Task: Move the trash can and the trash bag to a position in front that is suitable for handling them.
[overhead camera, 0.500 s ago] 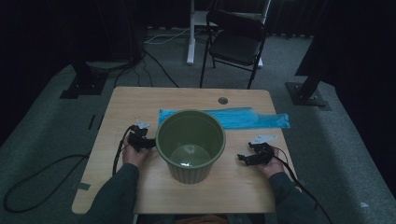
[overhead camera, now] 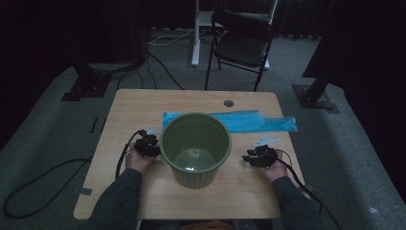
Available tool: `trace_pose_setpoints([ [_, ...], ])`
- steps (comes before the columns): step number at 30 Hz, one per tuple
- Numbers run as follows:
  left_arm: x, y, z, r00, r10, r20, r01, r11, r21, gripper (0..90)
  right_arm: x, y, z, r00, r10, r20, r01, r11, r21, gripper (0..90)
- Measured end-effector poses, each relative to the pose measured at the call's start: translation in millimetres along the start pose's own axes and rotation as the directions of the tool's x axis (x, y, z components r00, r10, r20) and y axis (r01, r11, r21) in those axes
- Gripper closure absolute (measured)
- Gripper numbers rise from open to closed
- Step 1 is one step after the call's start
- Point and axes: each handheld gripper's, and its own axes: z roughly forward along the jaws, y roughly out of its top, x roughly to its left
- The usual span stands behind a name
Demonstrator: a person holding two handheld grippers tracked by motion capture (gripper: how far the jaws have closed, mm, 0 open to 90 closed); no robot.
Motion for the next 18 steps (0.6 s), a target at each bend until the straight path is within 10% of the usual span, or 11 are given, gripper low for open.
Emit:
trace_pose_setpoints([
  [18, -31.1, -0.2, -49.0, 0.9901, 0.102, 0.097, -0.092, 0.9904, -0.104, 52.3, 55.6, 41.7, -5.0, 0.9875, -0.097, -0.124, 0.081, 0.988, -0.132, 62.7],
])
